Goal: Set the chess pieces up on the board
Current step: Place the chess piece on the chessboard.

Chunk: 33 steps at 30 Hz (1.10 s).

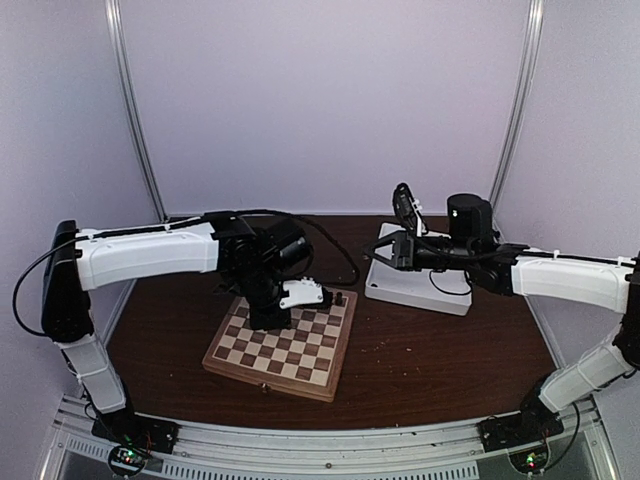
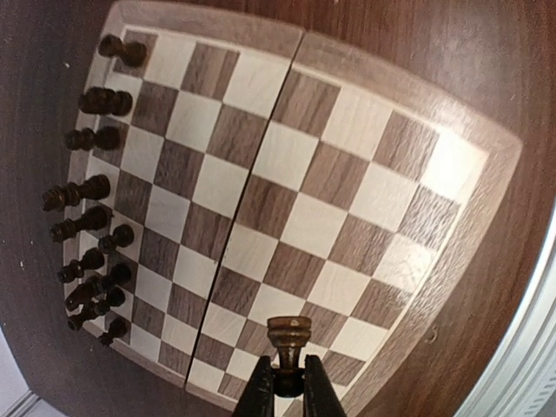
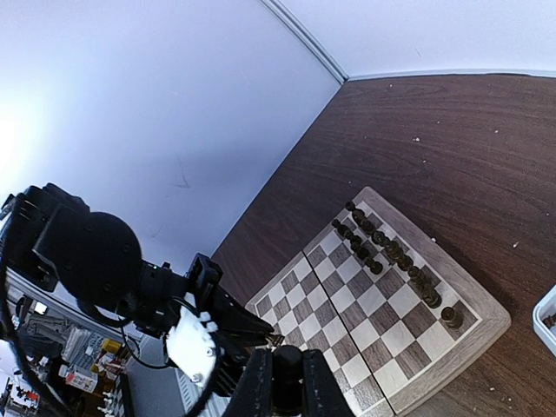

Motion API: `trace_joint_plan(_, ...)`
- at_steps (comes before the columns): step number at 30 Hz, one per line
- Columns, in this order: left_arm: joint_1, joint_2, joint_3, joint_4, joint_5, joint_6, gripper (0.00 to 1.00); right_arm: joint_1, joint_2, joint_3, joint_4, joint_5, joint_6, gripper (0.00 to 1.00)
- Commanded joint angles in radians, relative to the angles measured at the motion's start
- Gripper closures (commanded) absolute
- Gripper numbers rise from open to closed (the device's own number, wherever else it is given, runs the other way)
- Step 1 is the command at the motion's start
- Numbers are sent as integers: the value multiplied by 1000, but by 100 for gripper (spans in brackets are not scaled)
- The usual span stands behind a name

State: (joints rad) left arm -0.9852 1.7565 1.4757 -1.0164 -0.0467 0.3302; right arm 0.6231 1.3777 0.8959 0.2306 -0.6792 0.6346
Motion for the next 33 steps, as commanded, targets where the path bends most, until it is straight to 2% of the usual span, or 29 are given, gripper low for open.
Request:
trace_joint_plan(1, -16, 124, 109, -227, -167, 53, 96, -14, -59, -26, 2, 48, -15, 98)
trace_joint_plan(9, -31, 298, 206, -319, -222, 60, 92, -27, -106, -53, -18, 73, -31, 98)
trace_joint_plan(15, -35, 352, 243, -340, -225, 55, 91, -35, -120, -65, -20, 76, -35, 98)
trace_joint_plan(28, -35, 371, 264, -340, -186, 48, 66, -43, -115, -73, -10, 73, -33, 98)
trace_joint_plan(33, -36, 326, 286, -311, -142, 23, 59, -45, -117, -71, -23, 86, -44, 98)
